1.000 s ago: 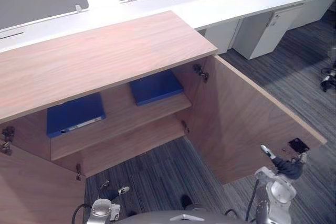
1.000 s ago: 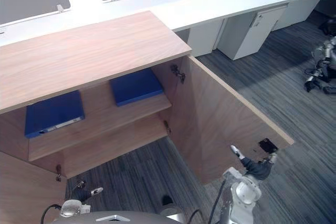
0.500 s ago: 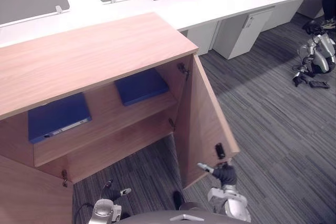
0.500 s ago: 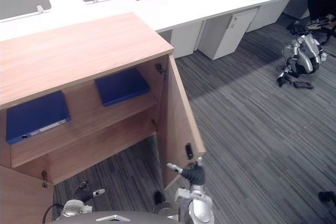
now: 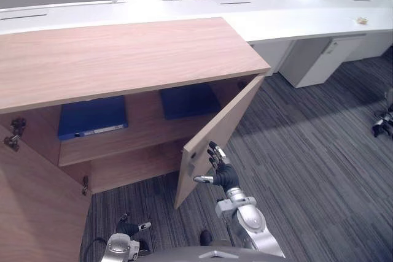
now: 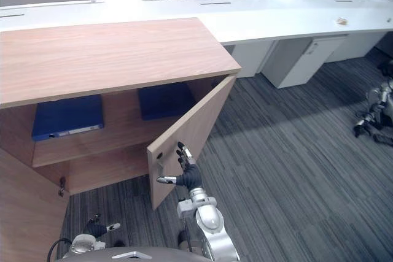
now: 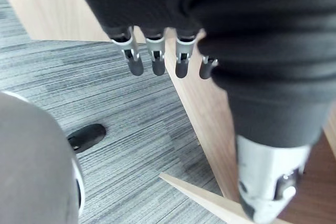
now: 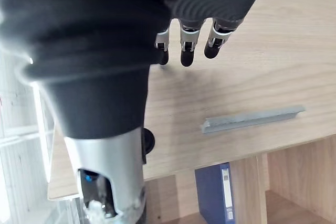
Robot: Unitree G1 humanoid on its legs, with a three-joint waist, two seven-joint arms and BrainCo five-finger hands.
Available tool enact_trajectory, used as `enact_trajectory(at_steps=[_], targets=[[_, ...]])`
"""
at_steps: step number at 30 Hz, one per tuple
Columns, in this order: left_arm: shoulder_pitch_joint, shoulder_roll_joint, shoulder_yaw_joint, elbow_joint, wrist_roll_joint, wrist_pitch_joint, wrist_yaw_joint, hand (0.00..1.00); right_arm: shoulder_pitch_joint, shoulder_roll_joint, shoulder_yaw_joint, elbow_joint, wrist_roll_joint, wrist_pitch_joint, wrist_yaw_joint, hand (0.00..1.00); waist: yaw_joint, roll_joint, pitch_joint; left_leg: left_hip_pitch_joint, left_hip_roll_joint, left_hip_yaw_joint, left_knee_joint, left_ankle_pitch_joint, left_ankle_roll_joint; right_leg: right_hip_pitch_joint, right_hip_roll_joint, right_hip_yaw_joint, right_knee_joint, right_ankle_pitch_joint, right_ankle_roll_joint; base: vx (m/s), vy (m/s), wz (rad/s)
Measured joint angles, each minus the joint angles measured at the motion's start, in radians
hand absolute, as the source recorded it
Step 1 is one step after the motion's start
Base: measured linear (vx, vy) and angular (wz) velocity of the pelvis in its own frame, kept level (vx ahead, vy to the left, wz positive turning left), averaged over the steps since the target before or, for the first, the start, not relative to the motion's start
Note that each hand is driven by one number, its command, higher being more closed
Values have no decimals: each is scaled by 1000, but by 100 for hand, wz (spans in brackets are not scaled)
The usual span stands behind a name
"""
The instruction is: Walk over to the cabinet, pick up the folder, carry it to the office cabinet, place the folder inside the office cabinet, then close the office cabinet door
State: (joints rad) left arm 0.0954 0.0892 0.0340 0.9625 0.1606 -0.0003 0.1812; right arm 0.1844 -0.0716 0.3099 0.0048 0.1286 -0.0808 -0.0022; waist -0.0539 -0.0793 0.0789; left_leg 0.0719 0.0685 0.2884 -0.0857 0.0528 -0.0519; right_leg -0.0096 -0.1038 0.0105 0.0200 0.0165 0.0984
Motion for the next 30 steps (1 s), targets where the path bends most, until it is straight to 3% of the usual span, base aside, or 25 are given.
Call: enact_trajectory(at_steps=[7, 13, 17, 30], targets=[[2, 2, 66, -12, -24, -11, 1, 0, -202, -63, -99, 180, 2, 3, -59, 0, 35, 5, 4, -46, -20, -77, 0, 16, 24, 10, -22, -71, -16, -1, 12, 14, 18, 33], [12, 7, 83, -27, -45, -11, 9, 0, -310, -92, -177, 266, 0, 2, -124, 0, 48, 35, 24, -80, -33, -152, -1, 31, 29, 25, -32, -141, -29, -5, 17, -16, 4, 35], [18, 9, 83, -44, -53, -11, 12, 0, -350, -101, -197, 320, -19, 2, -156, 0, 57, 38, 33, -96, -34, -187, -1, 41, 30, 34, -32, -181, -30, -10, 18, -10, -7, 27], [17, 7, 84, -52, -82, -11, 32, 0, -248, -56, -294, 378, -107, 2, -160, 0, 58, 39, 48, -104, -47, -271, -1, 45, 29, 81, -37, -269, -41, -37, 18, 1, -10, 20]])
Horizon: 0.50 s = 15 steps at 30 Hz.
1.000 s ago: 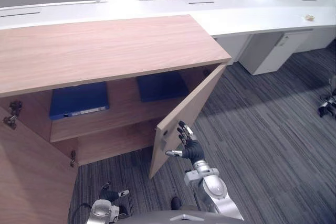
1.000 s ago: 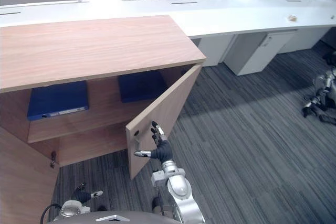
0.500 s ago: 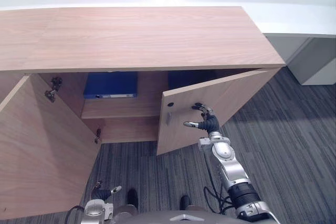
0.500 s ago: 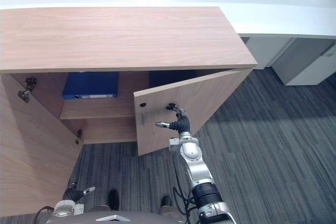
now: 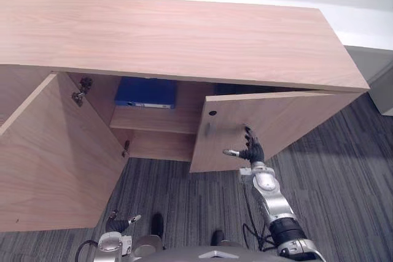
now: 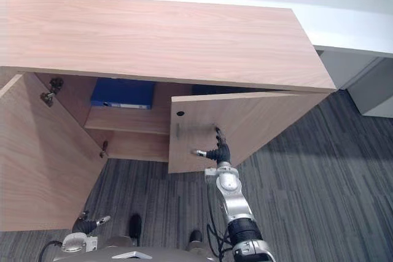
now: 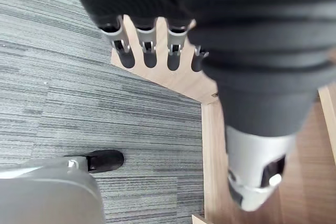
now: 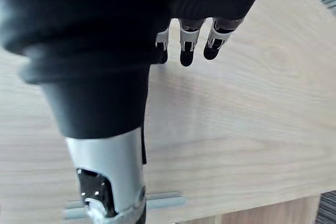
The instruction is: Walk over to the cabinet, pick up the folder, carry it to the office cabinet, place the folder inside the office cabinet, then close the office cabinet door
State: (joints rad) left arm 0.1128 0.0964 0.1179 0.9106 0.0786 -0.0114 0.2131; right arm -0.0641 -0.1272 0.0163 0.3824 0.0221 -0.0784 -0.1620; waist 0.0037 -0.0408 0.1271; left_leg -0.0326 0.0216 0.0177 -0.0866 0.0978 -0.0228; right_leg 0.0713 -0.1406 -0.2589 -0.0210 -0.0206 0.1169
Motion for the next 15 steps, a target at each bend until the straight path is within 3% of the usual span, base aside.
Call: enact_trajectory(at_steps=[7, 15], targets=[[-1, -17, 0, -9, -13, 0, 0, 0, 88, 49, -32, 156, -103, 21, 1, 0, -12, 0, 0, 7, 0, -3, 0, 0, 0, 9, 0, -3, 1, -3, 1, 5, -6, 2], [7, -39, -1, -17, -50, 0, 0, 0, 144, 84, -80, 363, -130, 43, 0, 0, -16, -2, 0, 52, 7, 18, -1, -9, -12, 34, 2, 16, 15, -18, -10, -70, -7, -6]])
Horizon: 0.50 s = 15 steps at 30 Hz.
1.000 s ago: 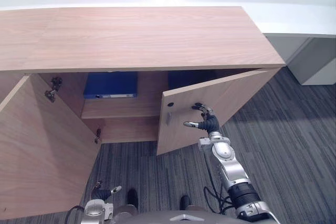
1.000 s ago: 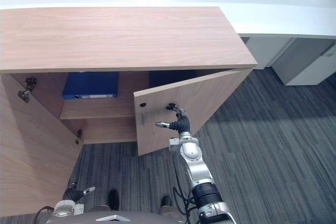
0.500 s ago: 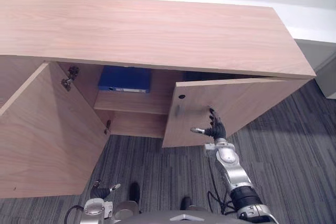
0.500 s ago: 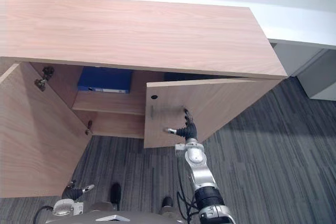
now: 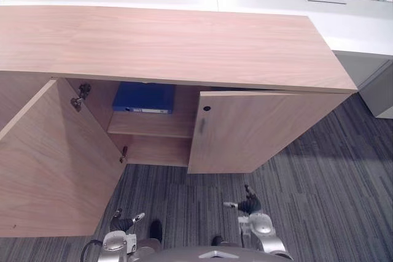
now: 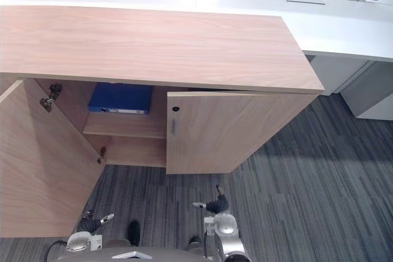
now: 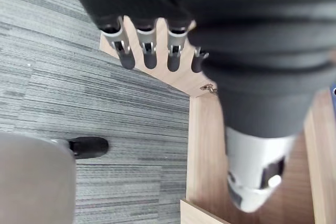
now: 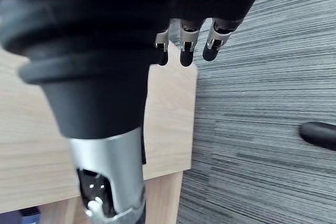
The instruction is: Walk over to the cabinet, pick up the folder, carry it to the office cabinet, place the folder inside the office cabinet, then close the office cabinet door
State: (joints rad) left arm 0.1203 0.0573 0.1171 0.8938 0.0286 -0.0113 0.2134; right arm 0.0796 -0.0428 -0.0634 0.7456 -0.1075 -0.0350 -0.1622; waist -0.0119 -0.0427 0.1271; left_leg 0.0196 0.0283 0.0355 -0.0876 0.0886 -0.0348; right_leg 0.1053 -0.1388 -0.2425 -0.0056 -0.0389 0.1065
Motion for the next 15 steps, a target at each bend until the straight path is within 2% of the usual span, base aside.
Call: enact_trajectory(at_steps=[2, 10, 13, 15], targets=[[4, 0, 1, 0, -18, 0, 0, 0, 13, 1, -22, 23, 1, 14, -3, 0, -2, 0, 0, 4, 1, 9, 0, 0, 0, 0, 0, 9, 1, 1, 0, -69, 0, -9], [12, 0, 18, 0, -38, 0, 4, 0, 5, 6, -49, 100, 5, 22, -28, 0, -3, -3, -2, 22, 0, 15, 0, -3, 1, 17, -1, 9, -2, 2, 3, -18, -8, -1], [22, -1, 81, 0, -76, -1, 23, 0, 1, 13, -83, 100, 16, 22, -37, 0, 0, -4, -3, 18, -4, -6, 0, -2, 2, 21, -4, -7, -2, -2, 8, 2, -19, 12], [32, -1, 161, -2, -128, -9, 42, 0, -1, 14, -99, 107, 24, 22, -40, 0, 0, -5, -4, 17, -13, -37, 0, -1, 4, 40, -10, -45, -3, -11, 16, 26, -32, 45]])
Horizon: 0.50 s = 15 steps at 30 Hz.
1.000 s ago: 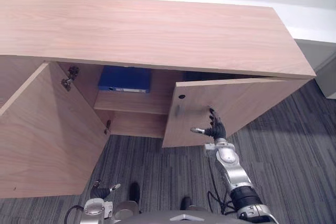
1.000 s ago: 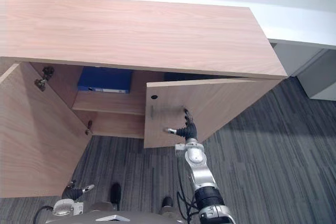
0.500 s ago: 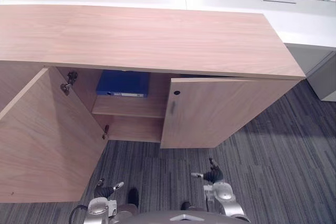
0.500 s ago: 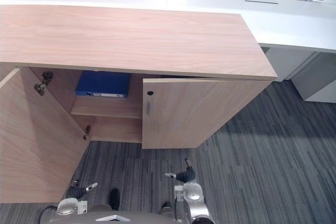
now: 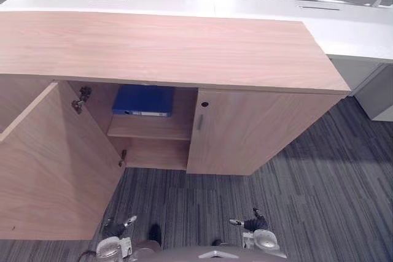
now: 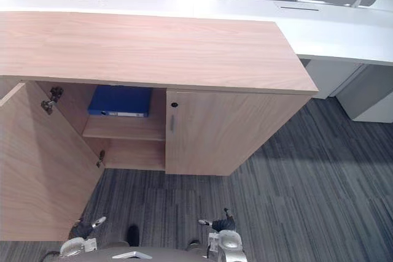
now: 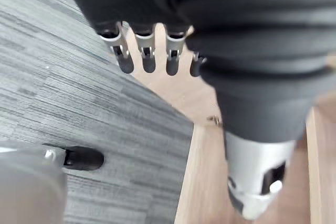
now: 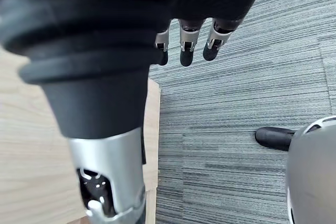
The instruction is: Walk over to the cabinet, pick up the folder, carry it to the office cabinet, place the folder inside the office cabinet, then close the office cabinet door
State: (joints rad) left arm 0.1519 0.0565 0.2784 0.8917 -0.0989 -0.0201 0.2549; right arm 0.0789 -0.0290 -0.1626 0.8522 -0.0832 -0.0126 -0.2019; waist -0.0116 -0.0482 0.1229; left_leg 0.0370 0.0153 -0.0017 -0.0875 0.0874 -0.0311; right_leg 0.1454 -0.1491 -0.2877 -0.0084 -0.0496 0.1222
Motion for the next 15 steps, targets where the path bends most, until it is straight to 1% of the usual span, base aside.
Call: enact_trajectory(at_steps=[3, 6, 8, 9, 10, 11, 12, 15], targets=[[20, 11, 129, -19, -61, -8, 19, 0, -14, 0, -7, 4, 2, 0, -3, 0, 16, -1, -1, -2, -14, -41, 0, 2, 5, 27, -7, -49, 0, -15, 5, 33, -27, 50], [33, 29, 233, -23, -109, -15, 28, 0, -41, -2, -7, 22, 3, 0, -5, 0, 34, -2, -3, -8, -24, -77, 0, 3, 6, 42, -11, -84, 2, -26, 6, 53, -44, 41], [52, 55, 321, -68, -150, -25, 45, 0, -59, -3, -8, 29, 7, 0, -6, 0, 53, -7, -7, -20, -31, -106, 0, 4, 7, 51, -12, -116, 1, -34, 3, 68, -52, 41], [55, 65, 342, -81, -158, -26, 47, 0, -64, -3, -8, 29, 7, 0, -6, 0, 59, -8, -8, -22, -33, -112, 0, 4, 7, 56, -12, -122, 0, -35, 2, 73, -49, 36], [58, 86, 382, -97, -175, -30, 51, 0, -72, -6, -7, 29, 7, 0, -7, 0, 68, -9, -7, -22, -35, -122, 0, 4, 7, 63, -12, -132, -1, -37, -1, 66, -45, 34], [58, 113, 416, -101, -184, -34, 61, 0, -79, -11, -6, 29, 9, 0, -7, 0, 70, -9, -7, -21, -40, -137, 0, 4, 7, 70, -13, -135, 0, -40, -6, 52, -45, 35], [64, 134, 445, -125, -186, -35, 71, 0, -84, -17, -5, 29, 10, 0, -8, 0, 75, -9, -7, -22, -41, -141, 0, 4, 7, 70, -13, -135, 1, -41, -9, 23, -33, 23], [71, 164, 473, -173, -203, -49, 82, 0, -91, -26, -4, 28, 17, -1, -19, 0, 90, -9, -7, -22, -41, -142, 0, 3, 8, 70, -13, -135, 4, -43, -12, 5, -21, 4]])
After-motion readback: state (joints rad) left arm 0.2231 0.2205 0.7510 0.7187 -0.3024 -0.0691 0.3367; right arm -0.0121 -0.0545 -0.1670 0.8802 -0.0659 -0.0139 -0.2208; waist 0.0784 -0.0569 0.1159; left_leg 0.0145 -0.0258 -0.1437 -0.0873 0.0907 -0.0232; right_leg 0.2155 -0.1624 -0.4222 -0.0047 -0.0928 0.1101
